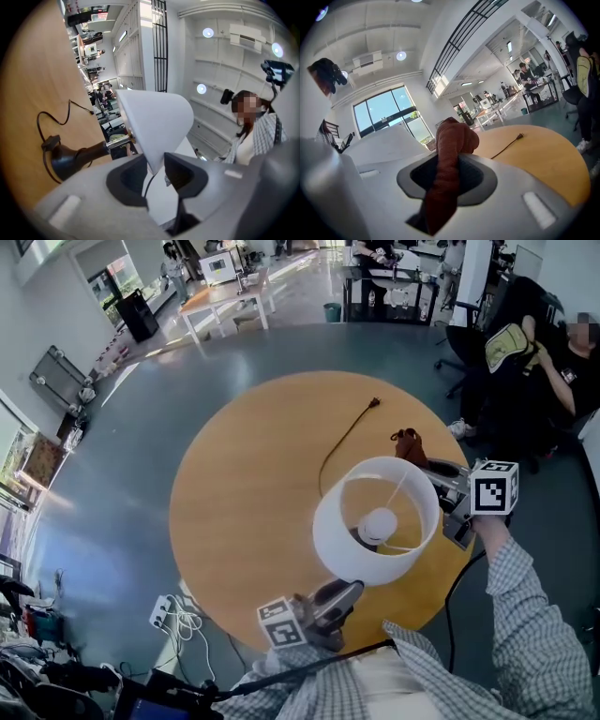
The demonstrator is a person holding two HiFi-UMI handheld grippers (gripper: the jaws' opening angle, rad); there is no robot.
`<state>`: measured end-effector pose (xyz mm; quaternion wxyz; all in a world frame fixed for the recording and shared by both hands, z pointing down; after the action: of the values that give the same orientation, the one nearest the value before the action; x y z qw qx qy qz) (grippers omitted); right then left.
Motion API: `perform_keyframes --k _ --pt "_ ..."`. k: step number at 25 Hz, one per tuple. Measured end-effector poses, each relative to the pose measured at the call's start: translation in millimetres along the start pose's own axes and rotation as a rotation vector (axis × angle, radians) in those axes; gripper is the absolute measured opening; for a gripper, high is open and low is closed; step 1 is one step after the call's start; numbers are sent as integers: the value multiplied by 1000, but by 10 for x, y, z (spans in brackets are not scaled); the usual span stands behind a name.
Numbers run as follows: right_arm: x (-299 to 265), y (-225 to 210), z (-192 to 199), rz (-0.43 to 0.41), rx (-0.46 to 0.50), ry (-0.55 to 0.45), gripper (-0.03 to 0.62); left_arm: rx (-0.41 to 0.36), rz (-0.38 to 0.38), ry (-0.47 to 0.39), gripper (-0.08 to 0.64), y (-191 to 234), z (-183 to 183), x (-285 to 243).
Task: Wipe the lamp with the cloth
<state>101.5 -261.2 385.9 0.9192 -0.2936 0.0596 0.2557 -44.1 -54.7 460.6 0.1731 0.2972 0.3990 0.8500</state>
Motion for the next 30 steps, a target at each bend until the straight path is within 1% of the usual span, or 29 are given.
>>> perform_keyframes --k 4,8,12,15,17,20,23,27,30 --pt "-136 -40 -32 -28 60 92 107 0 2 -3 114 -18 25 -33" --pt "-365 -33 -120 -80 176 238 107 1 0 -9 114 -24 15 -64" --pt "-620 39 -185 -179 266 399 107 -1 -3 -11 114 -14 31 -89" --pt "-851 165 -230 -237 340 494 107 -2 -1 -11 114 23 40 -79" --pt "-1002 281 -261 -267 415 570 107 -2 2 -9 114 31 31 -79" --pt "-1229 495 -255 -318 546 713 107 -3 3 -10 114 32 21 -53" --pt "-1393 685 -220 -376 652 844 107 -3 4 -12 114 52 31 -42" --pt "-1526 890 -82 -435 841 1058 106 -9 3 -10 114 93 28 -19" --pt "-1595 1085 43 -475 972 1180 106 -13 5 -12 114 116 25 0"
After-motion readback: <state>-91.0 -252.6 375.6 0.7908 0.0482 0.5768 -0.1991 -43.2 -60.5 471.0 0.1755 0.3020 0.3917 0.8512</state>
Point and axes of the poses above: the fingertips, and each gripper's own axes: x backward along the fingers, y to its left, z out of its underside, the point moved 4 cm from there along x, backward along the fingers, and after that the axes turned 4 degrees about z, right-handed, at the moved point
